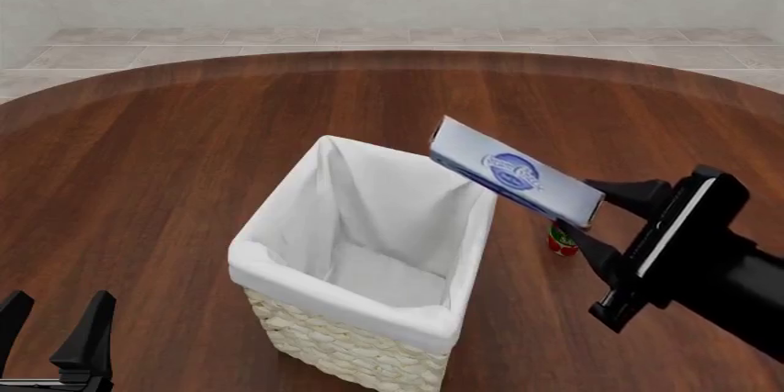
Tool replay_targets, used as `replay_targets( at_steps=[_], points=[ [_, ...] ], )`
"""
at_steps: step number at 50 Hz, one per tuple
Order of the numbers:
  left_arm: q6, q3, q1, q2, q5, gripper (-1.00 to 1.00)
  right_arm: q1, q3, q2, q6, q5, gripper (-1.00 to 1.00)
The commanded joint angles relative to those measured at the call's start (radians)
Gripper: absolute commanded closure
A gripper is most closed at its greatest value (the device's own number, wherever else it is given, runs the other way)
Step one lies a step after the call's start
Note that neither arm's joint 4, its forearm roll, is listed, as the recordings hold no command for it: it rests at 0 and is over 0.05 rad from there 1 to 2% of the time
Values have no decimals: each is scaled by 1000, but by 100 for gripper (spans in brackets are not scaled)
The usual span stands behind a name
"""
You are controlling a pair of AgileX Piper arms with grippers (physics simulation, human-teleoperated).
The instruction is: Pick up the cream cheese box, and put it in the basket.
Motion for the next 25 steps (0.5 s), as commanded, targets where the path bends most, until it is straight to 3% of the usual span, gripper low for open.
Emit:
replay_targets(
  at_steps=[1, 25],
  points=[
    [0, 0, 0, 0, 0, -100, 16, -31, 19, 6, -3, 100],
    [0, 0, 0, 0, 0, -100, 36, -51, 39, -35, 10, 100]
  ],
)
